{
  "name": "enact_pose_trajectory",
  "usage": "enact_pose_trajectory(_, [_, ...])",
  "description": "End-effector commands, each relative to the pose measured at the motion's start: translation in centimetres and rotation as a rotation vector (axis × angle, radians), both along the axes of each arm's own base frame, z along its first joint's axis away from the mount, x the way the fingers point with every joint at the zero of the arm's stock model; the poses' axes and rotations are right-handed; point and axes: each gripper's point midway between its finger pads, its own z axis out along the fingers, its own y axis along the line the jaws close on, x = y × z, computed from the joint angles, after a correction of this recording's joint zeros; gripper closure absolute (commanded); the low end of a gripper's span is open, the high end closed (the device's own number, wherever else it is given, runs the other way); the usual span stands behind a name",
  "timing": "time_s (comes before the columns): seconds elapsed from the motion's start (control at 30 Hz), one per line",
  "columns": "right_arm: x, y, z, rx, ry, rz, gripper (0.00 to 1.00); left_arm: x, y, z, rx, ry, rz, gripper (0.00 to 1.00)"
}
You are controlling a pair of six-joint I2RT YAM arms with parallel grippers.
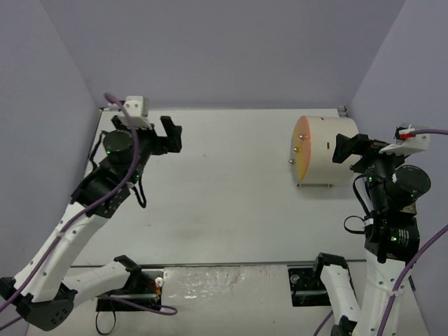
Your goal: Organize the makeup
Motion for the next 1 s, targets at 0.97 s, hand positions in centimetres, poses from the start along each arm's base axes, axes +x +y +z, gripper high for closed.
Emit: enact_pose_trajectory(0.97, [-3.5,1.2,0.0,-0.077,-0.099,-0.001,0.0,-12.7,15.4,-5.9,0.143,0.076,0.36,0.03])
